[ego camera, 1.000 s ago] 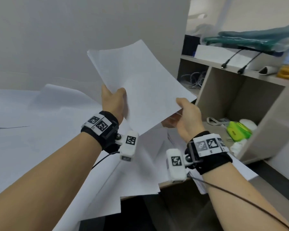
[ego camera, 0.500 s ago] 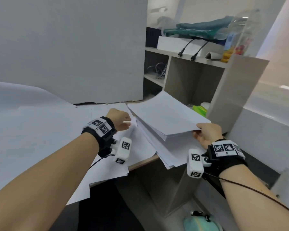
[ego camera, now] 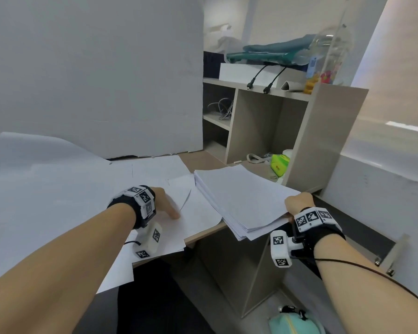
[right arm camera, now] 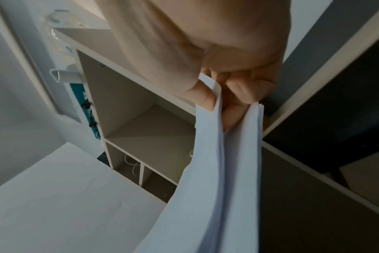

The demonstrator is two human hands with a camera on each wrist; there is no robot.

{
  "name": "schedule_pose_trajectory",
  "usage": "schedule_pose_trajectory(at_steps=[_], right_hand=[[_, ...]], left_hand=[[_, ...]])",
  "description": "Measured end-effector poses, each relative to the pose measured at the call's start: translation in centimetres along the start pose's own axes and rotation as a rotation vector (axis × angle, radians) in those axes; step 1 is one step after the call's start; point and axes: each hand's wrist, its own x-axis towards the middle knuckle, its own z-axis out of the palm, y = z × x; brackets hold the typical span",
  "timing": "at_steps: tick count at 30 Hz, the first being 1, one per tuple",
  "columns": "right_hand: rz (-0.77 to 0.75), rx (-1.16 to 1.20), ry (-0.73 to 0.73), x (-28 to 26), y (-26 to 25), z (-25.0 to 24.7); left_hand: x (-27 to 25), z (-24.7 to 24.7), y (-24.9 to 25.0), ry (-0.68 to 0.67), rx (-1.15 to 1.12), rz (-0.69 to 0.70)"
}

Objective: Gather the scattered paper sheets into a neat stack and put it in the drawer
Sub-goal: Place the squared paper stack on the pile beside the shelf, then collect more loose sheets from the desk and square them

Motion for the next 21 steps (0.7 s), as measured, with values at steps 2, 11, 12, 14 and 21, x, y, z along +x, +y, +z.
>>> schedule_pose_trajectory(at_steps=[2, 11, 12, 14, 21], right_hand=[[0.039, -0.022, 0.024, -0.5, -0.8, 0.0], [-0.514, -0.075, -0.036, -7.5, -7.0, 4.4], [-0.493, -0.103, -0.193, -8.3, -7.7, 5.7], [-0.414, -0.187, -0.404, -9.4, -8.7, 8.4], [-0.401, -0.421, -0.561, -10.0, -13.1, 13.9]], left_hand=[[0.0, 0.0, 0.0, 0.007, 0.022, -0.004], [1.1, -0.3, 0.0, -0.028, 0.107, 0.021], [0.8, -0.6, -0.1, -0.035, 0.114, 0.031], [0.4, -1.9, -0.6, -0.039, 0.067, 0.05], [-0.5, -8.0, -8.1, 0.15, -0.089, -0.078]])
